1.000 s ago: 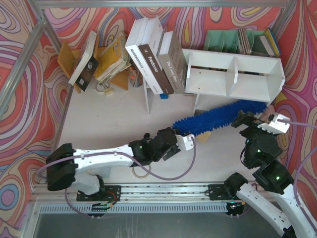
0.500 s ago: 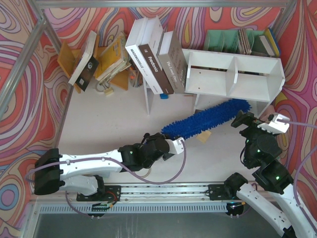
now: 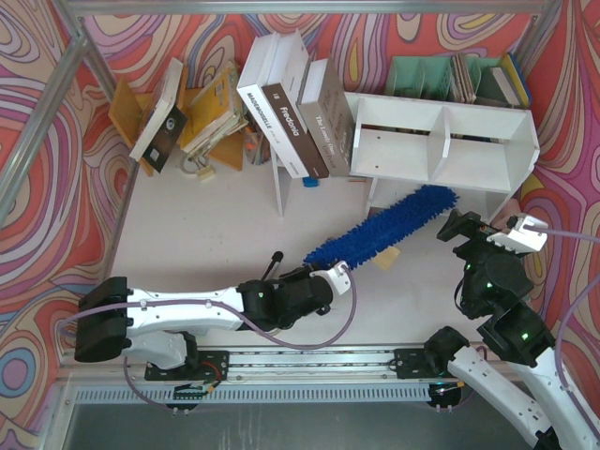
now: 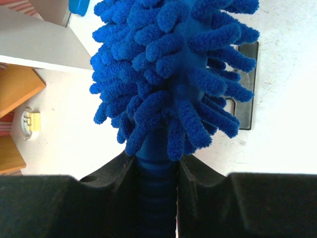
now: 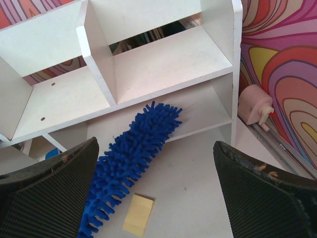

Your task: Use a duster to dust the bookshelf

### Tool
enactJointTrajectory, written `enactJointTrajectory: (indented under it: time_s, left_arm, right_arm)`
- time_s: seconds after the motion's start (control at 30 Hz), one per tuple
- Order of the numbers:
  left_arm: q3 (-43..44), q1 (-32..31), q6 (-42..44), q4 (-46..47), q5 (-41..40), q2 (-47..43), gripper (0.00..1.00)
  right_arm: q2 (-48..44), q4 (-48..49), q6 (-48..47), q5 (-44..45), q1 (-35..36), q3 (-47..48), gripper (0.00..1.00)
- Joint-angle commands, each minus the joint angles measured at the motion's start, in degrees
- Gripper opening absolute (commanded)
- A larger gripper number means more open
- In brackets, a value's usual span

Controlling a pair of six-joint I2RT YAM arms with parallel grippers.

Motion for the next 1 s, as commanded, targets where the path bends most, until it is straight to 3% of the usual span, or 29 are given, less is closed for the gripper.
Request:
enactJointTrajectory:
  time_s: [0.0,0.33,0.67,0.9,0.97]
  left_arm:
    - [-0.01,-0.57,-8.52,-2.21,-3.17,-1.4,0.0]
    - [5.52,-2.83,-22.28,-8.1,-6.76,-0.63,0.0]
    - [22.27,-4.32,-47.65,-29.44,-17.15,13.56,0.0]
    - [28.05,-4.33,-66.17,-45.68,-22.23,19.71,0.0]
    - [28.15,-4.34,-68.36,-46.5,-21.73,20.09,0.0]
  right_arm:
    - [-0.68,1.87,-1.03,0.17,-0.1,-0.52,0.86]
    - [-1.12,1.57,-0.76,0.14,-0.04,-0.6,0.86]
    - [-1.32,1.07,-0.07,-0.33,-0.1,-0.54,0.86]
    - [-0.34,1.02,-0.01,-0.73,-0.08,-0.43,0.86]
    - [-0.33,0.95,0.14,-0.69,-0.1,-0.43,0.86]
